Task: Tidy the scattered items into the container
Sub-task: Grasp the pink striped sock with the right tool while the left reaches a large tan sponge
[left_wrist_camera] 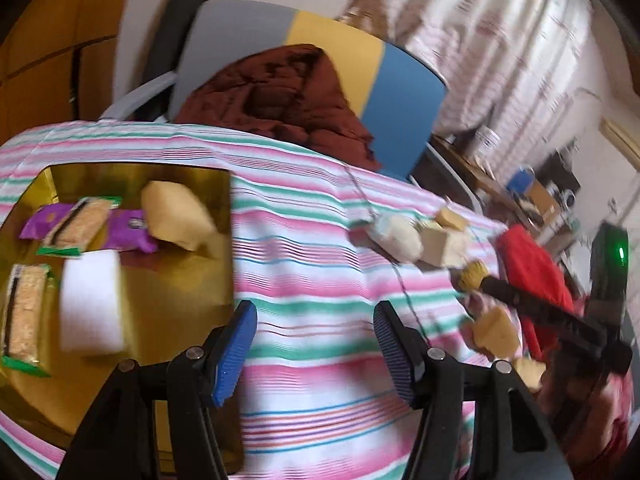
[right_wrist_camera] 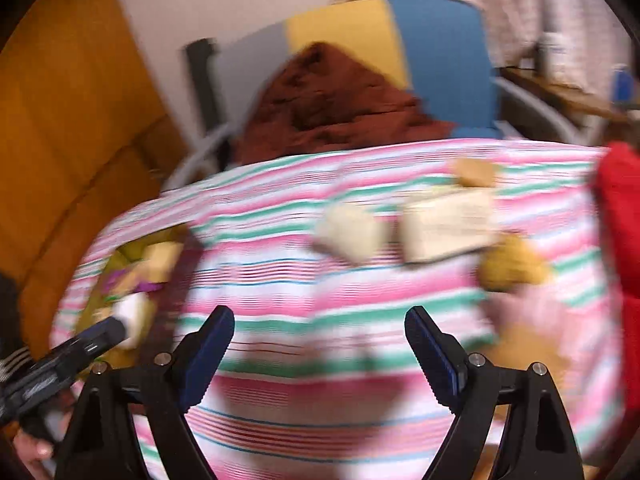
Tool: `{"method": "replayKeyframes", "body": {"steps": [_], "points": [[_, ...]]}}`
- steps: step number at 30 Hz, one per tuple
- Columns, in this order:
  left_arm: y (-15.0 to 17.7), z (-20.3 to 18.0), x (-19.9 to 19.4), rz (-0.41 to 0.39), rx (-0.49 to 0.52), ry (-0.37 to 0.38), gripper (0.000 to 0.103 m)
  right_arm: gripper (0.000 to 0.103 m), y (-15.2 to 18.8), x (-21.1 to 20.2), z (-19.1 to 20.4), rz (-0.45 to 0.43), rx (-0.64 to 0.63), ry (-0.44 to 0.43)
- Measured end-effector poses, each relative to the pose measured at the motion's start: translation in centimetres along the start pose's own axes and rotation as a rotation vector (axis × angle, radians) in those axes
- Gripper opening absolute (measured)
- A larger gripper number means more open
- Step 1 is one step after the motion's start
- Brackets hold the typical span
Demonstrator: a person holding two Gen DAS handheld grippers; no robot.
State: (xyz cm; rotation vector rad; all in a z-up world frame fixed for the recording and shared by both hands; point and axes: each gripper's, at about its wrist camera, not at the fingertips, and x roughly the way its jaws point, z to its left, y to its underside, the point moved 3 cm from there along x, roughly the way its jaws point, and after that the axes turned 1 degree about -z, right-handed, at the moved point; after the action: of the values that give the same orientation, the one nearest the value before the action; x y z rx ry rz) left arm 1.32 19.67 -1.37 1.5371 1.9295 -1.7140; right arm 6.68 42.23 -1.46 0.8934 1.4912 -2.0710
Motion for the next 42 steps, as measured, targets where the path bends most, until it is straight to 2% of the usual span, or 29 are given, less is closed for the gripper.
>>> {"method": "replayKeyframes", "body": {"steps": [1,4,7,11,13,15,17,21,22,23,24,26,27,31,35,39,40,41,42], "points": [[0.3,-0.8,0.3,0.011,0.015,0.01,0.061,0.088,-0.2,-0.6,-1.5,0.007,0.012,0.05],[1.4,-2.8,1.3,0.051,0.053,0.044,0.061,0.088,-0.4,-2.0,-5.6,0.038,0.081,0.121],[2.3,-4.5,2.0,0.077,0.073,0.066,0.061,0.091,-0.4,-2.7,-10.0,0.119,0.211,0.13],[3.1,-5.7,2.4,0.094,0.088,0.078,0.061,0.093,0.5,-1.6,-12.8,0.258,0.295,0.157],[3.4,-6.2,2.5,0.101,0.101,0.08,0.061,0.093,1.4,-0.2,-13.0,0.324,0.34,0.113],[3.5,-6.2,2.4,0.105,0.112,0.074,0.061,0.095,2.1,1.2,-12.3,0.35,0.4,0.015],[3.7,-6.2,2.3,0.106,0.117,0.069,0.061,0.095,2.2,1.6,-10.9,0.329,0.399,-0.052],[3.9,-5.8,2.5,0.116,0.098,0.059,0.061,0.095,0.8,0.8,-7.3,0.23,0.271,-0.205],[3.9,-5.6,2.5,0.119,0.091,0.053,0.061,0.093,0.3,0.3,-7.1,0.202,0.248,-0.214],[3.9,-5.5,2.5,0.119,0.086,0.051,0.061,0.093,-0.3,-0.3,-7.2,0.171,0.229,-0.197],[4.0,-5.5,2.5,0.12,0.081,0.053,0.061,0.093,-1.0,-1.0,-7.8,0.133,0.203,-0.138],[4.0,-5.5,2.7,0.124,0.072,0.057,0.061,0.093,-2.1,-1.5,-9.7,0.117,0.166,0.04],[4.0,-5.6,2.7,0.127,0.069,0.061,0.061,0.093,-2.4,-1.4,-10.9,0.141,0.154,0.12],[4.2,-6.4,3.2,0.139,0.076,0.083,0.061,0.091,-2.0,0.6,-14.9,0.279,0.19,0.246],[4.5,-7.5,3.6,0.155,0.102,0.095,0.061,0.077,-0.7,2.8,-16.4,0.378,0.231,0.168],[4.7,-8.3,4.0,0.171,0.121,0.104,0.061,0.069,0.7,5.4,-16.1,0.475,0.231,0.117],[4.7,-8.5,4.2,0.175,0.123,0.104,0.061,0.063,0.9,5.8,-16.1,0.485,0.261,0.073],[4.7,-8.6,4.4,0.179,0.126,0.104,0.061,0.062,1.0,6.1,-16.2,0.485,0.305,0.017],[4.8,-8.8,4.6,0.185,0.128,0.106,0.061,0.06,0.9,6.2,-16.3,0.478,0.32,0.012]]}}
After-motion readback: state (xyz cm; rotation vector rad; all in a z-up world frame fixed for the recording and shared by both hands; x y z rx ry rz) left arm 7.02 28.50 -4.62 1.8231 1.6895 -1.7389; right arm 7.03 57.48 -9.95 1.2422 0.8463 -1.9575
